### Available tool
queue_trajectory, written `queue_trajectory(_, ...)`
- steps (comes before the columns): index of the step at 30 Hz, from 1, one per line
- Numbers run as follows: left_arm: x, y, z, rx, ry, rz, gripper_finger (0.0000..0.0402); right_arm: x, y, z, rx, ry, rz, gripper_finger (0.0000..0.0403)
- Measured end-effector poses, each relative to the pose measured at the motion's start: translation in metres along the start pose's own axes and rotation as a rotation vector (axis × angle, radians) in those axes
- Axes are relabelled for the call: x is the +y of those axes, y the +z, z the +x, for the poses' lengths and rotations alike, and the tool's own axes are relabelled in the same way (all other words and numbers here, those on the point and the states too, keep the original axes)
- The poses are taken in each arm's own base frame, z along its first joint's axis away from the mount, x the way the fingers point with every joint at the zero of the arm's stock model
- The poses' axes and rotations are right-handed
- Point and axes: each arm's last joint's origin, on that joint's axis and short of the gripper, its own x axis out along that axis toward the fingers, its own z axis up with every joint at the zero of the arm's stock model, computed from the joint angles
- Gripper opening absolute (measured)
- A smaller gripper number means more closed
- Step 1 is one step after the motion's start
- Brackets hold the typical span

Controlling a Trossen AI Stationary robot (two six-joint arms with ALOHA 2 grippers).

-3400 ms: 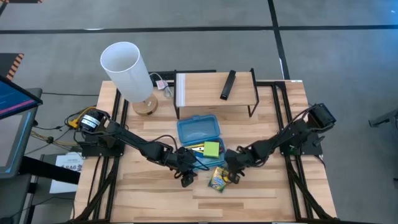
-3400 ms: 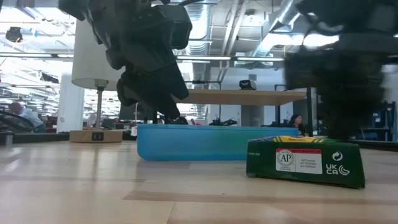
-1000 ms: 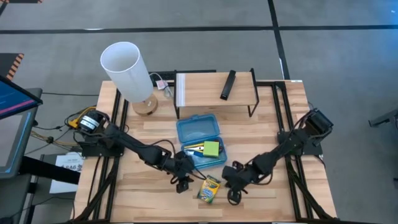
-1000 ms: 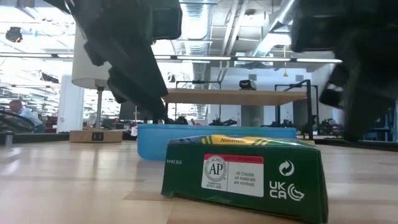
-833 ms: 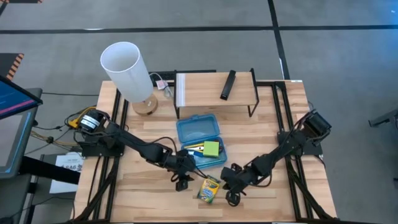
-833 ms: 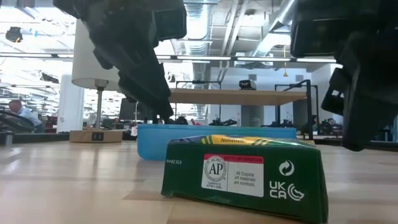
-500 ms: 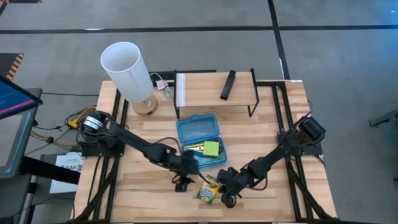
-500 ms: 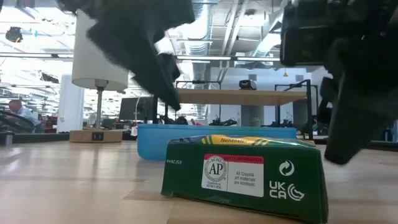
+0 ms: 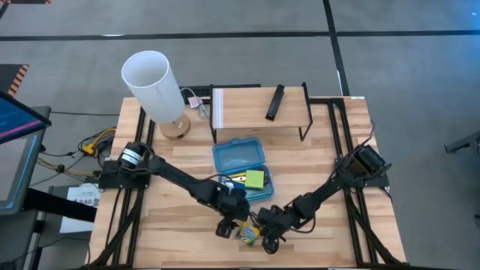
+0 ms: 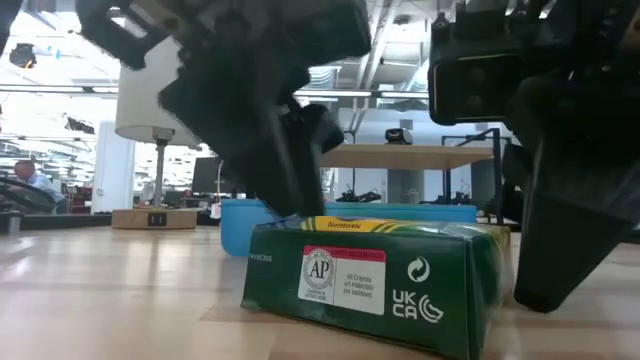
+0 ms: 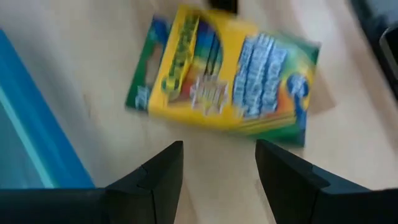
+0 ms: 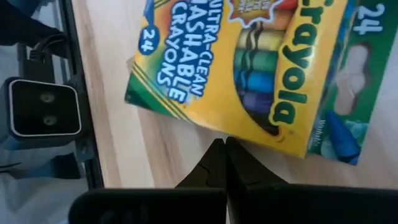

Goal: Pack school essentials
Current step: Put the crayon box into the blue supply box

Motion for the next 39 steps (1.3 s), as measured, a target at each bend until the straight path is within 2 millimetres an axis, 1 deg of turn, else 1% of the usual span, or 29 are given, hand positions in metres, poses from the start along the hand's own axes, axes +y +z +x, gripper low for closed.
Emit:
queue_trajectory(5,0.000,0.001,0.000,-0.009,-0.003,0.026,0.0182,-0.002,0.002,0.000,0.000,-0.006,0.012,0.0004)
queue_trajectory(8,-0.004,-0.001,0.000,0.010,-0.005,0.042,0.0163,-0.003,0.005,0.000,-0.004,-0.009,0.016,0.0005)
queue_trajectory(13,-0.003,-0.001,0.001,0.011,0.001,0.044,0.0127,-0.005,0.008,0.000,-0.009,-0.011,0.016,0.0005)
queue_trajectory(18,-0.003,-0.010,0.024,0.053,-0.023,0.020,0.0113,-0.006,0.010,0.000,-0.019,-0.010,0.021,0.0005)
queue_trajectory(20,-0.004,-0.010,0.027,0.048,-0.037,0.014,0.0113,-0.007,0.011,0.000,-0.020,-0.009,0.019,0.0005)
queue_trajectory(26,-0.004,-0.008,0.025,0.032,0.002,0.006,0.0112,-0.007,0.013,0.000,-0.024,-0.005,0.019,0.0005)
queue_trajectory(31,-0.004,0.006,0.019,-0.006,-0.002,-0.003,0.0112,-0.003,0.014,-0.001,-0.013,0.006,0.019,0.0005)
queue_trajectory(34,-0.006,0.015,0.015,-0.023,-0.011,0.000,0.0112,0.004,0.017,-0.005,-0.010,0.022,0.010,0.0005)
queue_trajectory(36,-0.006,0.018,0.012,-0.034,-0.003,0.006,0.0112,0.005,0.018,-0.013,0.004,-0.003,0.002,0.0005)
queue_trajectory(39,-0.003,0.017,0.011,-0.008,0.015,-0.009,0.0112,0.009,0.023,-0.023,-0.008,-0.025,-0.008,0.0005)
